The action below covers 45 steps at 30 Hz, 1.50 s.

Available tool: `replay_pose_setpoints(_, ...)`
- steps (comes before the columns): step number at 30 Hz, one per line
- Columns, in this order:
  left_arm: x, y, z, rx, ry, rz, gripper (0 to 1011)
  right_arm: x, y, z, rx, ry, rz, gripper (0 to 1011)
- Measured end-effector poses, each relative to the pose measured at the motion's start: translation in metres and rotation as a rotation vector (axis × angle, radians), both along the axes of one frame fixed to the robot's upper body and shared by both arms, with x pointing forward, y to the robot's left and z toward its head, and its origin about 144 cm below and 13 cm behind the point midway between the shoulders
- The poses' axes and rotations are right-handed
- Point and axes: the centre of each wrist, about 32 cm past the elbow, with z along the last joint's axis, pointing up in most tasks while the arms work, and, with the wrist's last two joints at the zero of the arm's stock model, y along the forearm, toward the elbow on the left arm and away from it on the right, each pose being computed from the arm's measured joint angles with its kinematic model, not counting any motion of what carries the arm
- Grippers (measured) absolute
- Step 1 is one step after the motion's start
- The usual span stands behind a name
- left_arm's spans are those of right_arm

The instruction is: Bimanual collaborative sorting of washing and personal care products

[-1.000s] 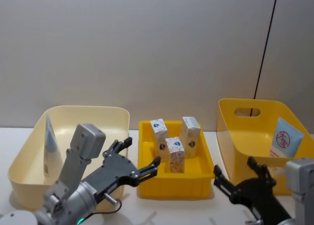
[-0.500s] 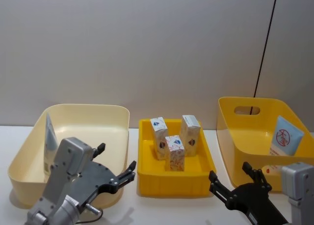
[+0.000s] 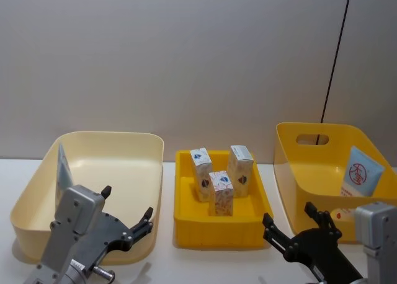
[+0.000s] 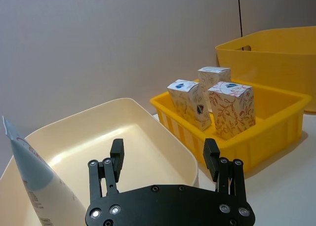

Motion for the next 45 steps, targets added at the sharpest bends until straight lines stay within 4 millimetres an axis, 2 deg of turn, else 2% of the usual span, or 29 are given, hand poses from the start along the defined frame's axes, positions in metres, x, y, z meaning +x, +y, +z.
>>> replay_pose_setpoints(16,0.000,0.000,0.000,0.001,0.000,0.002,1002,0.022,0.006,0.005,-0.009,-0.002,0.015,1001)
replay_pose_setpoints(45,0.000,0.000,0.000,0.001,-0.001,0.001,1001,0.094,0.045,0.011,-0.081,0.067,0.062,1001)
